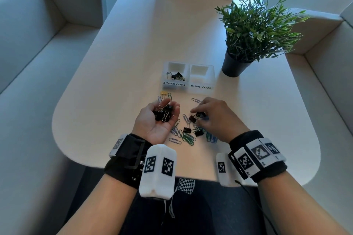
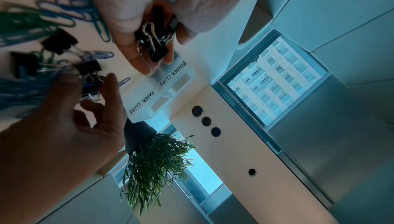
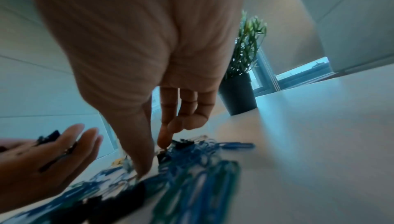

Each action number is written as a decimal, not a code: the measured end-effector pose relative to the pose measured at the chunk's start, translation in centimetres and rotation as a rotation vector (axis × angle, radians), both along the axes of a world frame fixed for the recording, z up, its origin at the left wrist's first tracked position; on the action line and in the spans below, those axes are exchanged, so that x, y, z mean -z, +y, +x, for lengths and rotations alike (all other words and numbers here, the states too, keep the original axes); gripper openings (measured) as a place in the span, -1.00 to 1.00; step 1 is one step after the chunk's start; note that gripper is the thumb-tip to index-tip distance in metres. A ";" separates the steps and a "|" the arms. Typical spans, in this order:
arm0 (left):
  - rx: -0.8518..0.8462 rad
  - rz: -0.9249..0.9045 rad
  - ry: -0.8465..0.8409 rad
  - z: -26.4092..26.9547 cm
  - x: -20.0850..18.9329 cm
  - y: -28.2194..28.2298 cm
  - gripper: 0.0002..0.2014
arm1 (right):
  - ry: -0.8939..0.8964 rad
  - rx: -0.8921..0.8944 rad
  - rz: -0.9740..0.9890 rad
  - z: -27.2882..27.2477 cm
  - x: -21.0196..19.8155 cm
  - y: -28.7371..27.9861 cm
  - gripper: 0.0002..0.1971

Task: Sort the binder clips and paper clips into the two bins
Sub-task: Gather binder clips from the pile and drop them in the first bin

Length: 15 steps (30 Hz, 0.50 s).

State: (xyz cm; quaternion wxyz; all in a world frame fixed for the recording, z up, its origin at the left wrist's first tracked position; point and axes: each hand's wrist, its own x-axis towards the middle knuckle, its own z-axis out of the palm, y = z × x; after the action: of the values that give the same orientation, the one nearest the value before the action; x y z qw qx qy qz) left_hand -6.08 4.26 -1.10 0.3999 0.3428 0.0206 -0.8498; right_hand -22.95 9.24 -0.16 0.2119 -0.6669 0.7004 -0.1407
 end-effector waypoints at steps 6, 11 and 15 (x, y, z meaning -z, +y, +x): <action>-0.003 -0.005 -0.015 0.3 0.0 -0.1 -0.68 | 0.067 -0.091 0.038 0.8 -0.3 -0.8 -0.64; 0.001 -0.003 -0.022 0.4 0.1 0.0 -0.69 | 0.062 -0.112 0.021 1.1 -0.4 -0.9 -0.75; -0.002 -0.005 -0.030 0.6 0.1 -0.1 -0.68 | 0.079 -0.117 0.021 1.1 -0.4 -1.0 -0.87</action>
State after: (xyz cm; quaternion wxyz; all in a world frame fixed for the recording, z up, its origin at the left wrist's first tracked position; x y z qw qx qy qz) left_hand -5.52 4.16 -1.20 0.4021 0.3545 0.0129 -0.8441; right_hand -21.83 8.27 0.19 0.1989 -0.7097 0.6693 -0.0943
